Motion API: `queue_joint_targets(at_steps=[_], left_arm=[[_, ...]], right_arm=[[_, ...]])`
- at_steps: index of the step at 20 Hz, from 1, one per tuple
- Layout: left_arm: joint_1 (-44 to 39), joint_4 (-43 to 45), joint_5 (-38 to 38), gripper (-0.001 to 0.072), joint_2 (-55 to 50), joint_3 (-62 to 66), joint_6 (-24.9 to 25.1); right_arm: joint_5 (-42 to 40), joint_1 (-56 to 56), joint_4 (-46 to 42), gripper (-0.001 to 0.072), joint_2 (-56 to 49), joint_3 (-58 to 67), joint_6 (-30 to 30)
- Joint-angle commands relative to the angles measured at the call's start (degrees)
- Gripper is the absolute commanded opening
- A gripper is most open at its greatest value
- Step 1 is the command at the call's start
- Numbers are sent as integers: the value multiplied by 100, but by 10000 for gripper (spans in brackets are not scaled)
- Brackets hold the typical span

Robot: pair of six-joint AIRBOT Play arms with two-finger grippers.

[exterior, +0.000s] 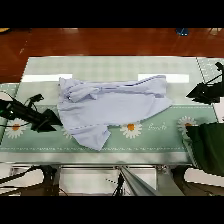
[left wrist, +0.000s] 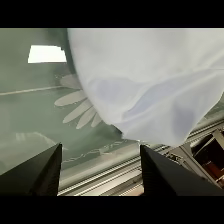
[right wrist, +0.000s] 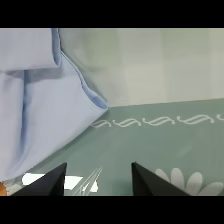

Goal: Fold the shirts.

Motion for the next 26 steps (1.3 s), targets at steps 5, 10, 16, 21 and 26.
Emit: queue_joint_targets(at_steps=[5, 10, 16, 21, 26], left_arm=[[-581, -850, 1456, 557, -170, -621, 79], [-680, -1193, 1897, 84, -170, -616, 114], [-675, -1169, 1344, 21, -160, -616, 595], [-675, -1174, 1237, 22, -160, -616, 640], [-675, -1176, 1241, 21, -160, -608, 710]], right_arm=[[-109, -28, 323, 499, 7, -68, -96], [-125, -26, 365, 498, 7, -70, -94], [-444, -26, 568, 500, 7, -811, -221], [-1504, -24, 1443, 579, -87, -1609, -238], [-1939, 304, 1792, 533, -535, -1657, -295]])
